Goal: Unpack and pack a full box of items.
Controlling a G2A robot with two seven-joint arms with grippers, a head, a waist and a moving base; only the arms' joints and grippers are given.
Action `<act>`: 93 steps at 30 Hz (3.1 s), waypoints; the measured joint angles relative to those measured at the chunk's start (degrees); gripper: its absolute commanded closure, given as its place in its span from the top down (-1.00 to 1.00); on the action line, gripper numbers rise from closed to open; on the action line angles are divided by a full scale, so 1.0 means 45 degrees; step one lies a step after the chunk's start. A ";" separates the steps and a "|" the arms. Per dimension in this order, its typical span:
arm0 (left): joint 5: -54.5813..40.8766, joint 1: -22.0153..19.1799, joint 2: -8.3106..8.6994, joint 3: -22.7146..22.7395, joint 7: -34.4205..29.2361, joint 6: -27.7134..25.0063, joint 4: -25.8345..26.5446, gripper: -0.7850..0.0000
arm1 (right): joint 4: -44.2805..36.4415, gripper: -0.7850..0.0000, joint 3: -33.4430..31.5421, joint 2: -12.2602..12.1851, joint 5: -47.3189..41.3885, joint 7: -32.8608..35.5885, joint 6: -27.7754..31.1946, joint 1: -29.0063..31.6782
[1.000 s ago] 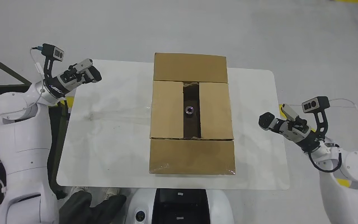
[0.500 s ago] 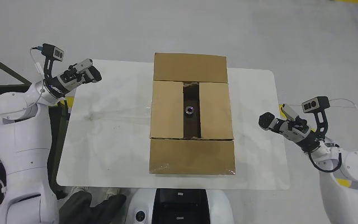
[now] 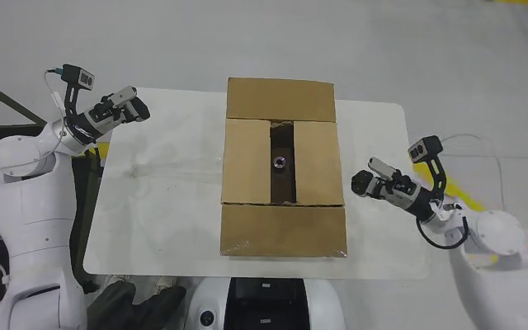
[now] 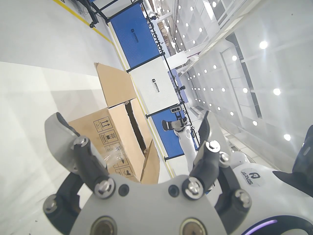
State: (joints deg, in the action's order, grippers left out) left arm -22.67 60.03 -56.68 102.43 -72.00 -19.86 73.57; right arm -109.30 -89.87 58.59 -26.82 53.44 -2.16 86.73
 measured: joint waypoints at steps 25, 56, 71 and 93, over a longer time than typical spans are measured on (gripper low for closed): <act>0.0000 0.0000 0.0000 0.0000 0.0000 0.0000 0.0000 1.00 | 0.1188 1.00 0.6736 0.0858 0.2534 -0.2076 -0.2486 -0.4289; 0.0000 0.0000 0.0000 0.0000 0.0000 0.0000 0.0000 1.00 | 0.2667 1.00 0.8058 0.1243 0.3073 -0.2089 -0.1895 -0.5553; 0.0000 0.0000 0.0000 0.0000 0.0000 0.0000 0.0000 1.00 | 0.5151 1.00 0.9095 0.1908 0.0411 -0.0160 0.0178 -0.6954; 0.0000 0.0000 0.0000 0.0000 0.0000 0.0000 0.0000 1.00 | 0.3768 1.00 0.9720 0.2515 -0.1018 -0.0168 0.2092 -0.7691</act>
State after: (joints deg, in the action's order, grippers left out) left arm -22.67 60.03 -56.68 102.43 -72.00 -19.86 73.57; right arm -92.34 -46.13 69.91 -31.40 52.69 7.26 52.12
